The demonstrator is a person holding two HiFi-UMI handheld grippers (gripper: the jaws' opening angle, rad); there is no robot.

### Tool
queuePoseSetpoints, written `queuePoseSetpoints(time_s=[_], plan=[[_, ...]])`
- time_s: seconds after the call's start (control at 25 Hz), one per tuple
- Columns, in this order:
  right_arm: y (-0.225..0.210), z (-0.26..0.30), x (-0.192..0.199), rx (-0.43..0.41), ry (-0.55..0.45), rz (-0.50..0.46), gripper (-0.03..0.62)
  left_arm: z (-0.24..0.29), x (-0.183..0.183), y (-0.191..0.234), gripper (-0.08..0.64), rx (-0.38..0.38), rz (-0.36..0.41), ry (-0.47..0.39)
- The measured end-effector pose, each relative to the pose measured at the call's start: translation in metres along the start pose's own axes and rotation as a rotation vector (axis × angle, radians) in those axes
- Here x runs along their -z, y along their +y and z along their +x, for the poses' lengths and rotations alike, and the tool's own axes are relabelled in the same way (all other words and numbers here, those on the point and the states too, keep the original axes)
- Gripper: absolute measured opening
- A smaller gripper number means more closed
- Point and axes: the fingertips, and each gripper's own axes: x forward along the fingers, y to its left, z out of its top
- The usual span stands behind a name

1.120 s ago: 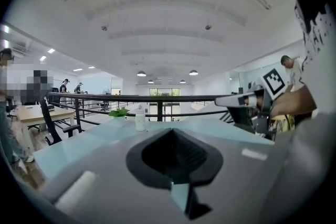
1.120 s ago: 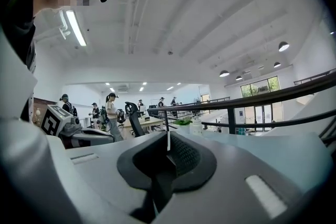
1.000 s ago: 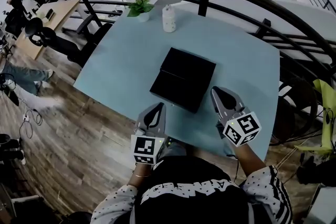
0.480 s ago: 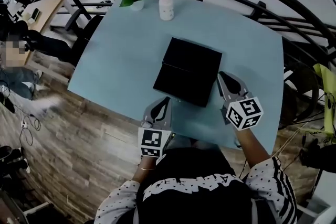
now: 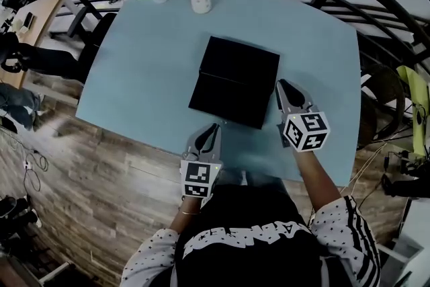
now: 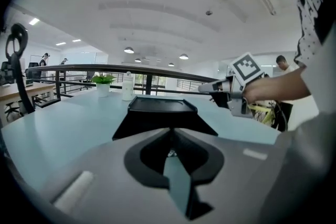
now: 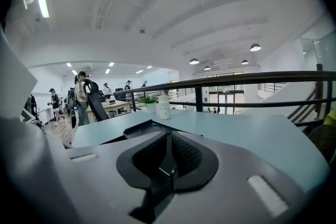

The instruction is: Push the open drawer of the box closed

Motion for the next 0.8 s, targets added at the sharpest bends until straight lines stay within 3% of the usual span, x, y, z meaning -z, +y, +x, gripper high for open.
queuePoseSetpoints(time_s=[0.64,0.8], plan=[[-0.028,0.044,0.047,0.081,0.141,-0.020,0.048,0.040,0.057,0.000,0.000,0.015,0.003,0.154],[-0.031,0.050,0.054,0.089,0.149,0.023,0.061,0.048,0.064,0.000,0.000,0.016,0.006,0.182]])
